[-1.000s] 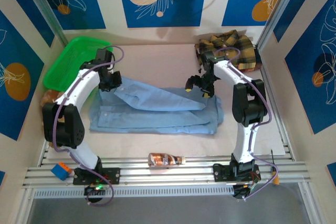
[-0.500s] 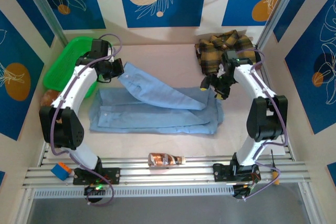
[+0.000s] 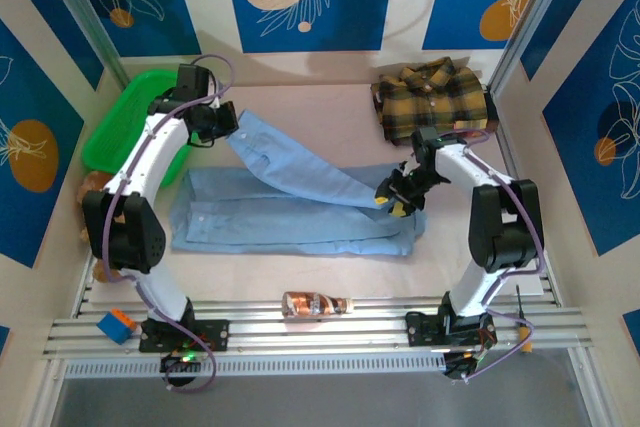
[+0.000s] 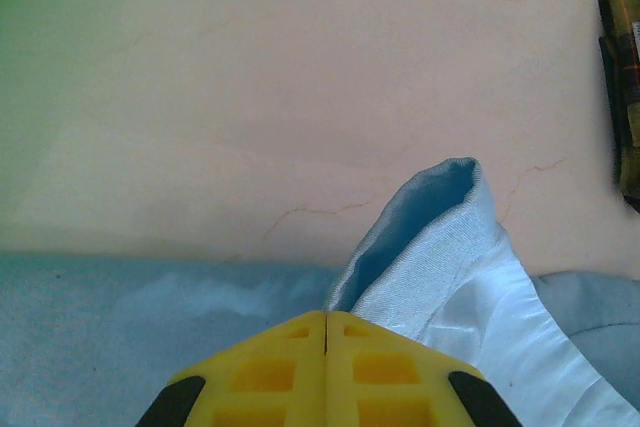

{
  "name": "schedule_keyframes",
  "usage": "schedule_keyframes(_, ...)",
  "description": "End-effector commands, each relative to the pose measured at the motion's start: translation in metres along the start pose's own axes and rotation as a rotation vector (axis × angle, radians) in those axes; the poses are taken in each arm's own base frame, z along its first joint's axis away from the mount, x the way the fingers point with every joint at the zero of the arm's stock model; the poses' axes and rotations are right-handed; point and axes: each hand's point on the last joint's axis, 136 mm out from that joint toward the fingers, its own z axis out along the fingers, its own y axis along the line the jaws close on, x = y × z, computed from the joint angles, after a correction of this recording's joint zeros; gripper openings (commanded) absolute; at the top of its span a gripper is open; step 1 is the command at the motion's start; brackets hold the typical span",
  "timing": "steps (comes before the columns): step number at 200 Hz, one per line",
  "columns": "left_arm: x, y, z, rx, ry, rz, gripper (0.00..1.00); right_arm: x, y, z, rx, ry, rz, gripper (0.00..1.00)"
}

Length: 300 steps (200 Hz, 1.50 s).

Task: Fold and stack the long sleeve shirts

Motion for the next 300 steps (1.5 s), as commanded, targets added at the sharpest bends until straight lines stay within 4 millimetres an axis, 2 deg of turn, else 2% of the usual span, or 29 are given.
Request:
schedule_keyframes(1,-0.005,-0.003,-0.005,-0.013,0.0,0.033,0.0,-0.021,0.006,0.004,-0.009,-0.026,0.001,0.44)
schedule_keyframes(43,-0.01,-0.008,-0.012,0.003,-0.011,0.031,0.0,-0.053,0.008,0.013,0.016,-0.038,-0.001,0.36)
schedule_keyframes(63,-0.009,-0.009,-0.021,-0.001,-0.008,0.032,0.0,-0.065,0.006,0.014,0.04,-0.05,0.002,0.3)
schedule_keyframes(97,0.015,0.003,-0.034,-0.053,0.051,0.019,0.0,-0.077,0.006,0.01,0.048,-0.06,-0.006,0.22)
schedule_keyframes(142,0.054,0.038,-0.036,-0.171,0.105,-0.004,0.0,-0.071,0.001,0.013,0.04,-0.028,-0.018,0.12)
schedule_keyframes(178,0.075,0.062,-0.024,-0.249,0.151,-0.007,0.0,-0.068,-0.007,0.019,0.052,-0.008,-0.011,0.03)
schedule_keyframes(223,0.093,0.098,-0.009,-0.379,0.216,0.007,0.0,-0.072,-0.01,0.019,0.052,-0.007,-0.006,0.01)
schedule_keyframes(300,0.094,0.133,0.026,-0.509,0.309,0.082,0.0,-0.074,-0.009,0.021,0.05,0.004,-0.02,0.01)
